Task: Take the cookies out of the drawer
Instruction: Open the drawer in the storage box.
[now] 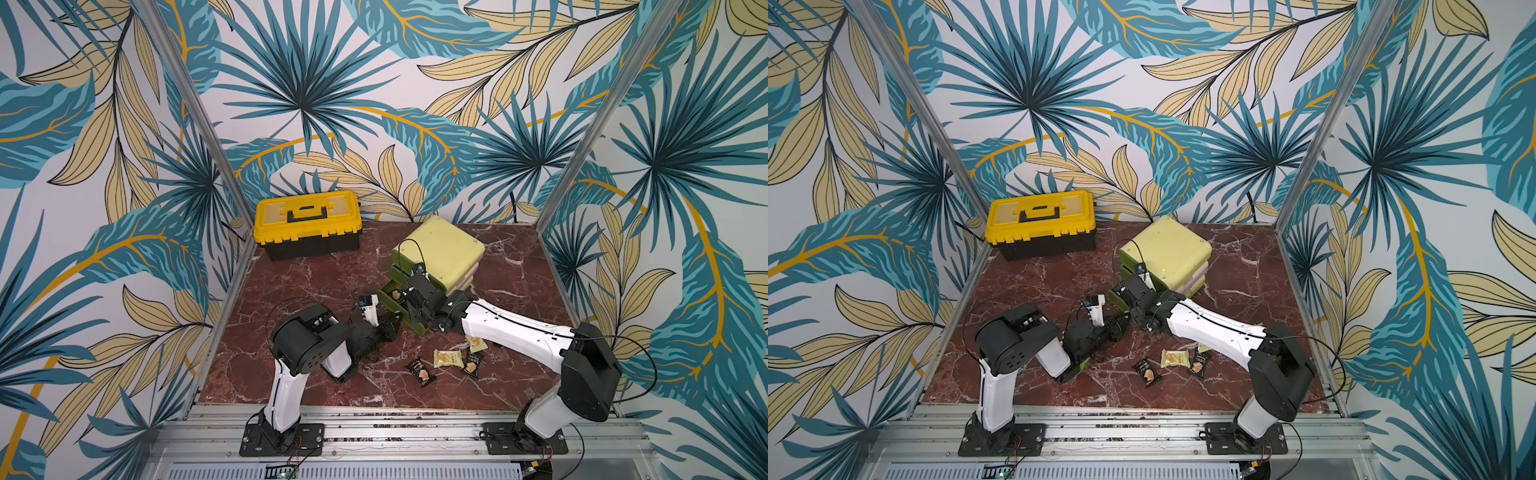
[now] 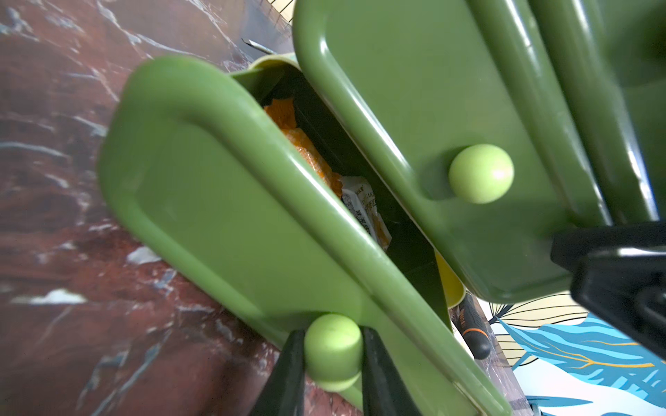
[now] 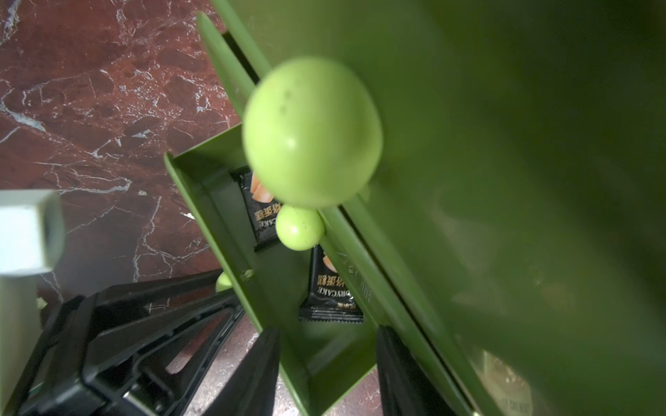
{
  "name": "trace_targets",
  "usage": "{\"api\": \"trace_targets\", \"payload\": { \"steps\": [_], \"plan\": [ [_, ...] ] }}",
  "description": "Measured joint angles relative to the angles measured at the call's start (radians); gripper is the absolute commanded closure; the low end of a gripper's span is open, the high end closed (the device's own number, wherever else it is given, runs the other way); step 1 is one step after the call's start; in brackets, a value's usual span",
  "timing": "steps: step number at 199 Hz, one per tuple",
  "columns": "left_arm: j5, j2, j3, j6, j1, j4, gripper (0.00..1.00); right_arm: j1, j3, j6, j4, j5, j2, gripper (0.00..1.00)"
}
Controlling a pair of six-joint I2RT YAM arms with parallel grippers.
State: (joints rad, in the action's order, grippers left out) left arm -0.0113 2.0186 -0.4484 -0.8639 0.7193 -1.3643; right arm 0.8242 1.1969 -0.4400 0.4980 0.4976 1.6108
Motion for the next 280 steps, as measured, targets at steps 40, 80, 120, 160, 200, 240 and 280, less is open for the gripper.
{"api": "trace_targets", "payload": {
  "steps": [40,80,120,160,200,240,280],
  "plan": [
    [0.006,-0.054,0.058,0.0,0.0,0.01,0.84,0.0,-0.002,0.003,-0.003,0.003,0.0,0.52],
    [0.016,-0.092,0.117,-0.004,0.0,0.009,0.84,0.0,-0.003,0.005,-0.004,0.003,0.0,0.52],
    [0.024,-0.118,0.153,-0.009,0.001,0.001,0.84,0.0,-0.005,0.013,-0.005,0.003,0.0,0.52],
    [0.044,-0.129,0.216,-0.019,0.004,-0.035,0.84,-0.002,-0.006,0.021,-0.007,0.0,0.0,0.52],
    [0.056,-0.154,0.251,-0.019,0.006,-0.043,0.84,-0.002,-0.006,0.023,-0.007,-0.001,0.0,0.52],
    [0.063,-0.175,0.269,-0.016,0.006,-0.042,0.78,-0.002,-0.006,0.023,-0.008,-0.005,0.0,0.49],
    [0.077,-0.175,0.269,-0.008,0.006,-0.03,0.57,-0.006,-0.007,0.03,-0.016,-0.04,-0.001,0.41]
  ]
}}
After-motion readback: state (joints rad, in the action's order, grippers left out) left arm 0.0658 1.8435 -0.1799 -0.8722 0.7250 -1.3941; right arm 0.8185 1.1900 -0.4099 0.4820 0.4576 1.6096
